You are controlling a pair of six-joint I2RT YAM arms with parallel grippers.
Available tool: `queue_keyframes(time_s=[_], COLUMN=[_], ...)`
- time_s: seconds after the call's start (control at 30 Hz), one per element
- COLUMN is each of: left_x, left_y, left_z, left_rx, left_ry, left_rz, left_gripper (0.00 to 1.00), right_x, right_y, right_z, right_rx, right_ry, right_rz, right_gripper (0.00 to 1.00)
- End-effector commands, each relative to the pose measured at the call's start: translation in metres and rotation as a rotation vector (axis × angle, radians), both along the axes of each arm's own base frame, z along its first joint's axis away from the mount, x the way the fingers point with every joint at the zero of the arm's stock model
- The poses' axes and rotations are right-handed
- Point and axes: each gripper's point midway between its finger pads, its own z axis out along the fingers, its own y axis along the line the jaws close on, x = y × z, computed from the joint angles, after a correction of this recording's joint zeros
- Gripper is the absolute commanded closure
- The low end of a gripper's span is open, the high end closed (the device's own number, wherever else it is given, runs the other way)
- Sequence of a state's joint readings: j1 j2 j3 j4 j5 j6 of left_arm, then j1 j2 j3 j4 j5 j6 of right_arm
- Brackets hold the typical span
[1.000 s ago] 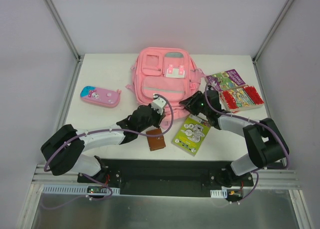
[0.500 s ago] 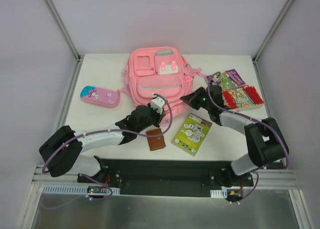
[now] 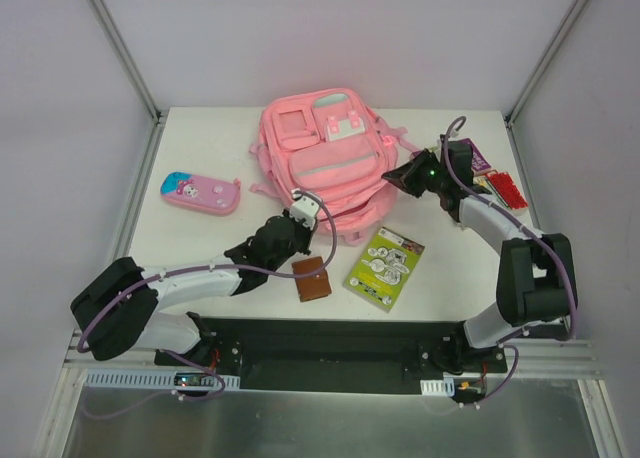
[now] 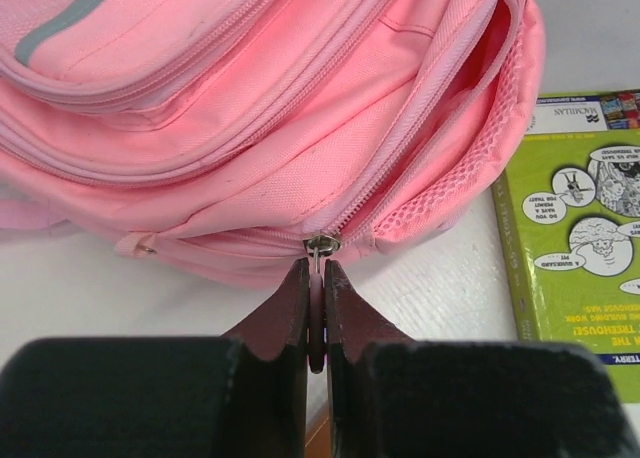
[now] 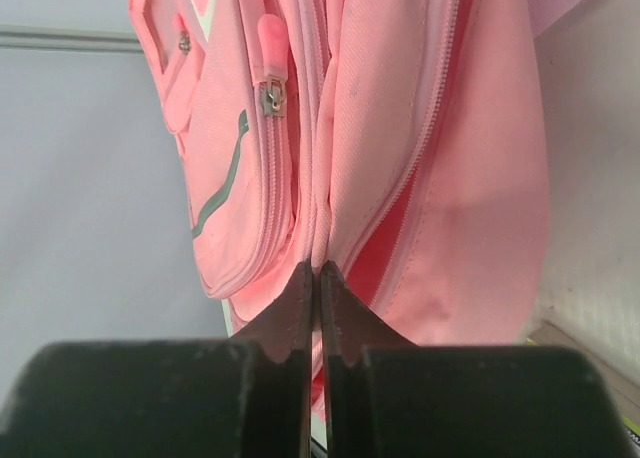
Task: Pack the student bag
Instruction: Unzip the student bag at the center of the board.
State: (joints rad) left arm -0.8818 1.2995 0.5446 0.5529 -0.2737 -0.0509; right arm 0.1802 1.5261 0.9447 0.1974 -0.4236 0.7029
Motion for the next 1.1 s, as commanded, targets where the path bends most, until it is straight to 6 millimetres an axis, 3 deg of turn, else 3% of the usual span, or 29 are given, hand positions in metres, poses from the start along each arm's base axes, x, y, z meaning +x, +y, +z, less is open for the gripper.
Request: queue_keyframes(time_s=[0.0,0.07,0.2,0.27,0.3,0.33,0.4,0.43,0.6,0.73,0.83,1.07], left_x=[0.011,0.013,0.015,0.017,0.015,0.015,0.018,0.019,0.024,0.025,0.023,0.024], left_y=[0.034,0.036,0.03,0.022,0.014,0.009,0.0,-0.003,-0.019,-0.032,-0.038,-0.043], left_z=[-0.005,-0.003,0.0,0.005,0.007,0.01,0.02,0.023,0.049,0.058,0.06,0.061], left_rx=[0.047,0.038,0.028,0.012,-0.001,-0.011,-0.03,-0.035,-0.066,-0.064,-0.066,-0.071], left_ry=[0.001,0.004,0.012,0.013,0.019,0.019,0.013,0.01,-0.024,-0.032,-0.029,-0.029], left_rz=[0.126,0.135,0.106,0.086,0.047,0.029,0.011,0.003,-0.054,-0.108,-0.141,-0.154], left_gripper=[1.0,1.0,1.0,1.0,1.0,1.0,1.0,1.0,1.0,1.0,1.0,1.0], right_x=[0.037,0.039,0.036,0.034,0.028,0.025,0.016,0.011,-0.029,-0.069,-0.083,-0.088], right_y=[-0.026,-0.031,-0.022,-0.012,-0.006,-0.005,-0.005,-0.007,0.002,0.035,0.051,0.081], right_z=[0.024,0.022,0.029,0.035,0.034,0.034,0.033,0.029,0.039,0.042,0.041,0.027], right_rx=[-0.034,-0.035,0.006,0.041,0.069,0.079,0.079,0.065,0.008,0.049,0.09,0.11], right_ry=[-0.087,-0.081,-0.083,-0.081,-0.062,-0.053,-0.041,-0.022,-0.033,0.015,0.042,0.1], right_rz=[-0.072,-0.084,-0.037,0.012,0.055,0.062,0.061,0.054,0.058,0.092,0.101,0.141], right_gripper=[0.99,0.99,0.96,0.79,0.56,0.45,0.28,0.24,0.22,0.22,0.23,0.24])
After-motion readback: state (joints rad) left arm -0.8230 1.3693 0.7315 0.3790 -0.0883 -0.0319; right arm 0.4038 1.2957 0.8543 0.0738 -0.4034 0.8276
